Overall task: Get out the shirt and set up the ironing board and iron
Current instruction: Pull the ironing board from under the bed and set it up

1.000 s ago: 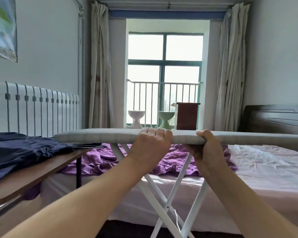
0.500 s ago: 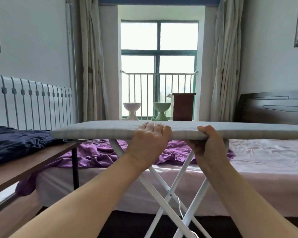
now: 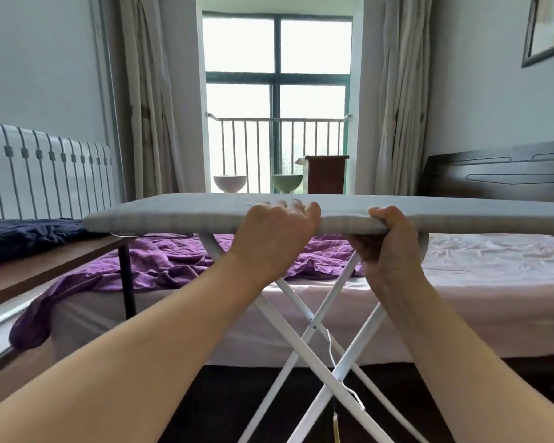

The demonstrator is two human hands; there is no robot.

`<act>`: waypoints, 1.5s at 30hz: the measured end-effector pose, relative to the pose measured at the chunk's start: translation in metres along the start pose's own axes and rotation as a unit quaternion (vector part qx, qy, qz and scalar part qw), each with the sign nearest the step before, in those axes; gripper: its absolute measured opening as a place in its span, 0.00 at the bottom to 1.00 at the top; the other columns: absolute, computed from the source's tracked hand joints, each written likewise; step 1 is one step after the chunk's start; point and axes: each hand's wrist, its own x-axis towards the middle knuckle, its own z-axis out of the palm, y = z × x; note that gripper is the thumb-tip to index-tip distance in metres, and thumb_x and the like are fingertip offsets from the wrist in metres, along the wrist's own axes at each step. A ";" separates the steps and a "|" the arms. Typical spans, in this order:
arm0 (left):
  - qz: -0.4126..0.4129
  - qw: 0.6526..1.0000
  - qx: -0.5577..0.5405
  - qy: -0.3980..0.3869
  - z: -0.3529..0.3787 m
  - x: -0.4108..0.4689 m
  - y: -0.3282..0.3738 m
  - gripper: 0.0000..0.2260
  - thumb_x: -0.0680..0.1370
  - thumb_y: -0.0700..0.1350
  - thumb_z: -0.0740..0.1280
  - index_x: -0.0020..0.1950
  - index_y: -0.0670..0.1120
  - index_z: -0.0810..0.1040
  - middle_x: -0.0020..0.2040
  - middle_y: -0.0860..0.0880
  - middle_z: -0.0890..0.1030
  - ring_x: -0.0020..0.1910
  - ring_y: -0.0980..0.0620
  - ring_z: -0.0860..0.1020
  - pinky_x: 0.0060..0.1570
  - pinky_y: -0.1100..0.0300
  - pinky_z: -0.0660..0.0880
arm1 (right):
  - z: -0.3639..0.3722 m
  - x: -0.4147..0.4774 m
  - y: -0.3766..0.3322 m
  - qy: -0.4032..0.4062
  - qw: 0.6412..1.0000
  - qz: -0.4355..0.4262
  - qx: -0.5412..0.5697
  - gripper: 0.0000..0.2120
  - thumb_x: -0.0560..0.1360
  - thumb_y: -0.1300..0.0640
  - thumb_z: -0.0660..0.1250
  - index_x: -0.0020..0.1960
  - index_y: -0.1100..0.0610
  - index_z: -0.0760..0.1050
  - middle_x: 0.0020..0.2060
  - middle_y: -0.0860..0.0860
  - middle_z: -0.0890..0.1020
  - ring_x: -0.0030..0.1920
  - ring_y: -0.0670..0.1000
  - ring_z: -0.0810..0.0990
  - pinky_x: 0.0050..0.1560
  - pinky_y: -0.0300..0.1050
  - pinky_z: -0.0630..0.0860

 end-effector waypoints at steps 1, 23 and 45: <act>0.001 1.000 0.002 0.008 0.000 -0.001 0.000 0.07 0.58 0.37 0.68 0.33 0.46 0.77 0.24 0.50 0.77 0.20 0.50 0.75 0.20 0.66 0.66 | 0.000 -0.004 -0.001 0.003 1.000 -0.013 0.000 0.07 0.72 0.65 0.64 0.36 0.58 0.72 0.25 0.50 0.79 0.36 0.50 0.80 0.41 0.47 0.82; -0.011 0.998 -0.012 0.060 0.007 0.005 0.029 0.05 0.64 0.38 0.66 0.37 0.46 0.78 0.27 0.50 0.80 0.25 0.50 0.79 0.26 0.63 0.72 | -0.054 0.025 -0.010 0.128 0.941 -0.225 -0.217 0.22 0.74 0.38 0.59 0.30 0.52 0.69 0.20 0.42 0.71 0.30 0.47 0.68 0.40 0.43 0.67; -0.006 1.000 0.011 0.013 -0.002 -0.016 0.002 0.13 0.71 0.37 0.54 0.44 0.42 0.78 0.35 0.45 0.81 0.31 0.45 0.79 0.32 0.57 0.73 | -0.005 -0.025 0.037 -0.032 0.589 -0.562 -0.580 0.13 0.68 0.58 0.63 0.51 0.59 0.77 0.49 0.54 0.82 0.56 0.52 0.74 0.67 0.56 0.60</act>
